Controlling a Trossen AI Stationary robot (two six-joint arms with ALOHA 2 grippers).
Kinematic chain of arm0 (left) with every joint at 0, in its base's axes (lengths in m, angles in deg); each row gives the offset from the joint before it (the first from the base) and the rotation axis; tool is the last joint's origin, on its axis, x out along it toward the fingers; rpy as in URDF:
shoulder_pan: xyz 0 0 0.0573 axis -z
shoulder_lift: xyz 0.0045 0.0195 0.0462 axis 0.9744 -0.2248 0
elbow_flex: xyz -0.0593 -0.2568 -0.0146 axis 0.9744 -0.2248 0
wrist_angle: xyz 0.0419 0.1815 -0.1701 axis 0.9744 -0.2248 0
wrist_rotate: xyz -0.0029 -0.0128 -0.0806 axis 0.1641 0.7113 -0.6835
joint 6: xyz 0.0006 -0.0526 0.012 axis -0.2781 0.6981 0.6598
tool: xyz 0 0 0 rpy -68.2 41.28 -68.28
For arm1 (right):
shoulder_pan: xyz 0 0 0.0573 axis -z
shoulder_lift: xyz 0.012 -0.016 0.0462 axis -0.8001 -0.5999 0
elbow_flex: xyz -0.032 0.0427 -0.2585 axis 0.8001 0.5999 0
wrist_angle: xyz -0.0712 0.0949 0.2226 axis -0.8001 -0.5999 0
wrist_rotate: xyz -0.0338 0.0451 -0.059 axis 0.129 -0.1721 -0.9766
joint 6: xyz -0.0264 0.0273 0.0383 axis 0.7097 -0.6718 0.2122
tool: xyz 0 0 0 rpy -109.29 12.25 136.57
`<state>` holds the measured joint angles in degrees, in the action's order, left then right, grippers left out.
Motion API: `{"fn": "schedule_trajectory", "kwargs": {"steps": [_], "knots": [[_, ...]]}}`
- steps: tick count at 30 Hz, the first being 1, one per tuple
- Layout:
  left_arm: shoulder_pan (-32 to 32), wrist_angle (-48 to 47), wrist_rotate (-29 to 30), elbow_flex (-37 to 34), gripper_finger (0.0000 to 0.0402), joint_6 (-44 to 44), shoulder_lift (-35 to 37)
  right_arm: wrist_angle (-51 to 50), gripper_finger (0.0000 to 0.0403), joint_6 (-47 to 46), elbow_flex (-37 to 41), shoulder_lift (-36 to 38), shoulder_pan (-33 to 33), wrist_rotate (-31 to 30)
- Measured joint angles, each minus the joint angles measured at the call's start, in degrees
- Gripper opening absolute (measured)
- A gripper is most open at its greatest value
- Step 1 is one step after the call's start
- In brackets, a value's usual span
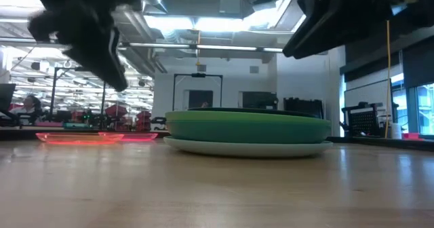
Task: Stack plastic plates
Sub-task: Stack the transparent orange plate on top of the transparent green plate
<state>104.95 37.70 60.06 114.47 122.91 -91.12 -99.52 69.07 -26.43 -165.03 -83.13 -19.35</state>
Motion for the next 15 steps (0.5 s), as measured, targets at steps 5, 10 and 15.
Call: {"fn": "schedule_trajectory", "kwargs": {"steps": [5,10,15], "knots": [[-4.9,-9.7,0.4,0.0,0.0109,1.7,-1.1,-2.2,0.0111,-0.5,0.0,0.0,0.0,-1.6],[-9.5,-11.7,0.7,-0.1,0.0109,1.4,-2.7,-2.5,0.0111,-0.8,0.0,0.0,0.0,-2.2],[-13.9,-12.3,-1.1,-0.2,0.0109,2.5,-4.6,-2.6,0.0111,-0.8,0.0,0.0,0.0,-2.2]]}}
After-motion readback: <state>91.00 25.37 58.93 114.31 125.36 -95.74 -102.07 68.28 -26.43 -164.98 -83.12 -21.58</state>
